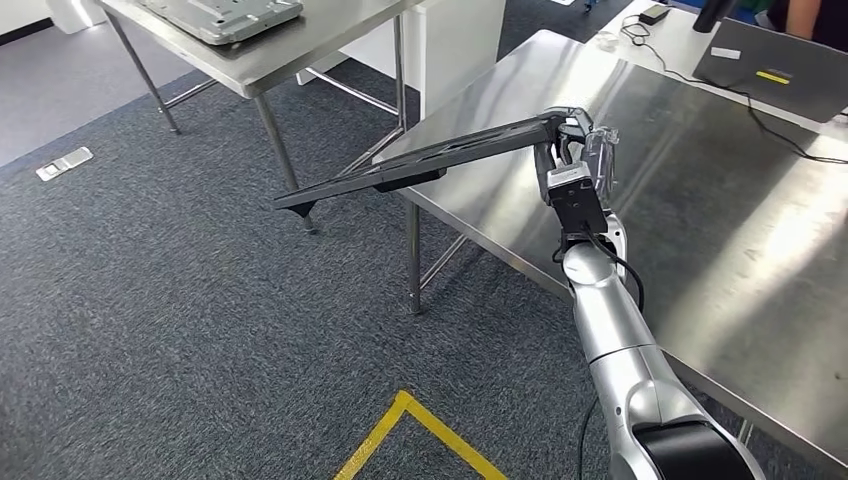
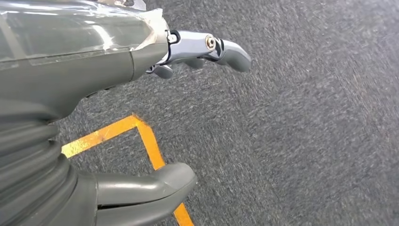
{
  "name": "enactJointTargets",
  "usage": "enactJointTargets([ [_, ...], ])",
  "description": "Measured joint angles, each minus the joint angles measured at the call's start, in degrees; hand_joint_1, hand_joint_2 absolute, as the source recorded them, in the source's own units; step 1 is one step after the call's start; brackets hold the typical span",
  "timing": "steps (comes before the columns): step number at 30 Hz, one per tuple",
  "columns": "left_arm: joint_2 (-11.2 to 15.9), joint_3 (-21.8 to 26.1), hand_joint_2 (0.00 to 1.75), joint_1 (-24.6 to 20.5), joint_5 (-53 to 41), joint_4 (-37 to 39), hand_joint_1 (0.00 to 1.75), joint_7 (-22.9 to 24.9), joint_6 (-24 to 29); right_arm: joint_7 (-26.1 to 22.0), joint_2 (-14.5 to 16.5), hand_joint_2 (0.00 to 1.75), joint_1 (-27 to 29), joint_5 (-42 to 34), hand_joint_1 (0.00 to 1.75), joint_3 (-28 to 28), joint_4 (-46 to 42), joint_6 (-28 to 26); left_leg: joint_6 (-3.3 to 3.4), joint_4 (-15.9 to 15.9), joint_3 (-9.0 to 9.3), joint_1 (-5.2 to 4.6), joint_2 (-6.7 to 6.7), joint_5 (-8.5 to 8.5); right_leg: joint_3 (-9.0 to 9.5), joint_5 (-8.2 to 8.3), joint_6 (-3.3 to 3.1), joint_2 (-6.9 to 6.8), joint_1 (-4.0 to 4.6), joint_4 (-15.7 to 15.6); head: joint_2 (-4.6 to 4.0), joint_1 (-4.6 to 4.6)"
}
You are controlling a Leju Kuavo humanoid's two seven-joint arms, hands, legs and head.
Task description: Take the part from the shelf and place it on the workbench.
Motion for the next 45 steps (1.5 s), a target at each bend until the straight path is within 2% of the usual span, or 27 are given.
enactJointTargets([
  [1,0.00,0.01,1.75,0.01,0.01,0.01,0.00,0.00,0.11,-0.06,0.02,1.75,0.05,-0.04,1.75,-0.10,0.04,-0.01,0.00,0.17,-0.22,0.07,-0.13,0.69,0.00,0.00,0.01,0.73,0.01,0.07,0.00,-0.02],
  [2,0.01,0.02,1.75,0.01,0.01,0.02,0.00,0.00,0.16,-0.09,0.03,1.75,0.06,-0.08,1.75,-0.19,0.05,-0.02,-0.01,-1.93,0.69,0.22,-0.29,2.33,0.01,0.00,0.03,1.40,-0.05,0.19,0.00,-0.02],
  [4,0.04,0.02,1.75,-0.02,0.01,0.02,0.00,0.00,0.21,-0.18,0.06,1.75,0.02,-0.10,1.75,-0.28,0.07,-0.02,-0.19,-9.02,4.09,0.85,-2.29,5.85,-0.18,-0.04,0.19,2.74,-0.11,0.66,0.00,-0.05],
  [6,0.05,0.02,1.75,-0.03,0.00,0.04,0.00,0.00,0.23,-0.32,0.12,1.75,-0.12,-0.12,1.75,-0.32,0.07,-0.02,-0.23,-13.64,6.30,1.24,-4.67,7.18,-0.85,0.08,0.83,4.09,0.14,1.12,0.00,0.04],
  [7,0.03,0.02,1.75,-0.05,0.04,0.05,0.00,0.00,0.25,-0.40,0.13,1.75,-0.17,-0.17,1.75,-0.38,0.07,-0.02,-0.03,-14.12,6.49,1.12,-5.14,7.06,-1.28,0.32,1.37,4.77,0.27,1.08,0.00,0.08],
  [9,-0.07,0.03,1.75,-0.12,0.11,0.05,0.00,0.00,0.28,-0.61,0.06,1.75,-0.17,-0.36,1.75,-0.59,0.11,-0.02,0.87,-14.48,6.53,0.66,-3.79,7.56,-1.98,0.86,2.34,5.70,0.15,0.79,0.00,0.15],
  [11,-0.11,0.03,1.75,-0.22,0.11,0.04,0.00,0.00,0.26,-0.88,-0.06,1.75,-0.29,-0.73,1.75,-0.83,0.16,-0.04,1.97,-15.14,6.69,0.51,-2.29,8.18,-3.35,-0.03,2.61,3.34,0.13,2.66,0.00,0.36],
  [13,-0.05,0.05,1.75,-0.16,0.01,0.04,0.00,0.00,0.22,-1.19,-0.11,1.75,-0.43,-1.20,1.75,-1.01,0.17,-0.11,2.64,-15.49,6.72,0.29,-0.71,8.47,-6.41,-2.88,2.36,-0.09,0.30,9.04,0.00,0.65],
  [15,-0.05,0.06,1.75,-0.09,-0.19,0.05,0.00,0.00,0.22,-1.32,-0.11,1.75,-0.14,-1.66,1.75,-1.39,0.16,-0.21,2.77,-15.47,6.61,0.01,0.84,8.48,-9.35,-5.30,2.40,-0.98,0.33,15.86,0.00,0.73],
  [16,-0.08,0.06,1.75,-0.09,-0.30,0.06,0.00,0.00,0.24,-1.34,-0.13,1.75,0.15,-1.84,1.75,-1.67,0.10,-0.28,2.77,-15.46,6.58,-0.07,1.58,8.47,-9.54,-5.49,2.62,-1.08,0.33,16.77,0.00,0.73],
  [17,-0.10,0.06,1.75,-0.11,-0.39,0.06,0.00,0.00,0.26,-1.34,-0.18,1.75,0.42,-1.98,1.75,-1.98,-0.07,-0.36,2.76,-15.45,6.57,-0.12,2.33,8.45,-8.58,-4.98,2.93,-1.28,0.35,15.47,0.00,0.73],
  [19,-0.15,0.06,1.75,-0.18,-0.53,0.05,0.00,0.00,0.30,-1.34,-0.38,1.75,0.72,-2.09,1.75,-2.55,-0.73,-0.49,2.65,-15.45,6.66,-0.20,3.68,8.38,-4.07,-2.81,3.30,-3.07,0.50,7.78,0.00,0.73],
  [20,-0.18,0.05,1.75,-0.21,-0.59,0.05,0.00,0.00,0.32,-1.34,-0.49,1.75,0.74,-2.14,1.75,-2.81,-1.15,-0.54,2.48,-15.44,6.72,-0.35,4.29,8.28,-1.89,-1.80,3.11,-4.39,0.88,4.07,0.00,0.73],
  [22,-0.17,0.04,1.75,-0.26,-0.67,0.04,0.00,0.01,0.34,-1.34,-0.70,1.75,0.74,-2.31,1.75,-3.33,-1.79,-0.58,2.04,-15.46,6.93,-0.67,5.48,8.05,0.01,-0.87,2.14,-5.81,1.56,0.53,0.00,0.69],
  [23,-0.18,0.04,1.75,-0.30,-0.68,0.04,0.00,0.01,0.34,-1.34,-0.82,1.75,0.78,-2.42,1.75,-3.58,-1.95,-0.59,1.79,-15.52,7.07,-0.78,6.10,7.95,-0.06,-0.66,1.69,-5.34,1.82,0.56,0.00,0.66],
  [24,-0.17,0.04,1.75,-0.38,-0.67,0.03,0.00,0.01,0.35,-1.34,-0.97,1.75,0.82,-2.53,1.75,-3.83,-2.11,-0.59,1.50,-15.52,7.13,-0.76,6.59,7.80,-0.13,-0.48,1.24,-4.59,1.49,0.48,0.00,0.61],
  [26,-0.12,0.04,1.75,-0.63,-0.65,0.01,0.00,0.00,0.34,-1.37,-1.15,1.75,0.85,-2.67,1.75,-4.16,-2.48,-0.59,0.83,-14.15,6.61,-0.50,5.02,6.59,-0.01,-0.17,0.46,-3.29,0.75,0.22,0.00,0.52],
  [29,-0.03,0.04,1.75,-0.49,-0.52,0.02,0.00,0.00,0.31,-1.40,-1.03,1.75,0.87,-2.81,1.75,-4.32,-2.72,-0.59,0.18,-4.46,2.20,-0.17,0.48,1.36,0.02,0.05,-0.57,-1.45,0.27,0.10,0.00,0.32],
  [30,-0.01,0.05,1.75,-0.35,-0.45,0.03,0.00,0.00,0.28,-1.41,-0.97,1.75,0.96,-2.84,1.75,-4.34,-2.72,-0.59,0.04,-1.10,0.54,-0.15,-0.01,0.12,-0.02,0.07,-0.67,-0.71,0.29,0.11,0.00,0.27],
  [31,0.03,0.05,1.75,-0.27,-0.39,0.03,0.00,0.00,0.26,-1.47,-0.92,1.75,1.03,-2.84,1.75,-4.38,-2.71,-0.68,-0.06,0.41,-0.34,-0.10,-0.15,0.06,-0.05,0.08,-0.66,-0.04,0.29,0.16,0.00,0.25],
  [32,0.08,0.06,1.75,-0.23,-0.34,0.03,0.00,0.00,0.24,-1.65,-0.91,1.75,1.10,-2.70,1.75,-4.43,-2.71,-0.99,-0.12,-0.14,-0.22,0.01,-0.18,1.10,-0.05,0.08,-0.63,0.56,0.25,0.25,0.00,0.23],
  [35,0.28,0.07,1.75,-0.39,-0.30,0.02,0.00,0.00,0.23,-2.65,-0.86,1.75,1.05,-1.66,1.75,-4.50,-2.75,-2.62,-0.23,-10.32,4.47,0.54,-0.63,6.60,-0.24,-0.14,-0.23,1.84,0.26,0.99,0.00,0.12],
  [36,0.32,0.08,1.75,-0.49,-0.26,0.02,0.00,0.00,0.25,-2.84,-0.84,1.75,1.02,-1.37,1.75,-4.50,-2.79,-2.97,-0.12,-12.82,5.57,0.60,-0.92,7.41,-0.46,-0.20,0.08,2.13,0.41,1.24,0.00,0.12],
  [38,0.33,0.13,1.75,-0.62,-0.06,0.03,0.00,0.00,0.28,-2.83,-0.79,1.75,0.96,-1.15,1.75,-4.50,-2.85,-3.13,0.39,-14.25,6.11,0.31,-1.29,7.43,-0.91,-0.11,0.80,2.55,0.76,1.39,0.00,0.14],
  [41,0.20,0.36,1.75,-0.72,0.26,0.01,0.00,0.00,0.26,-2.64,-0.69,1.75,0.64,-1.33,1.75,-4.50,-2.83,-2.75,1.96,-14.89,6.47,-0.02,-0.47,8.29,-1.95,-0.50,1.72,2.01,0.86,2.29,0.00,0.20],
  [43,0.20,0.60,1.75,-0.70,0.28,-0.01,0.00,0.00,0.24,-2.60,-0.57,1.75,0.21,-1.46,1.75,-4.50,-2.70,-2.56,2.68,-15.36,6.50,0.04,0.33,8.72,-4.53,-2.91,1.57,0.09,0.85,7.33,0.00,0.37],
  [45,0.28,0.85,1.75,-0.63,0.29,-0.01,0.00,0.00,0.24,-2.59,-0.45,1.75,-0.07,-1.61,1.75,-4.49,-2.45,-2.44,2.81,-15.38,6.38,-0.03,1.25,8.73,-8.13,-5.75,1.50,-0.90,0.87,14.94,0.00,0.52],
])
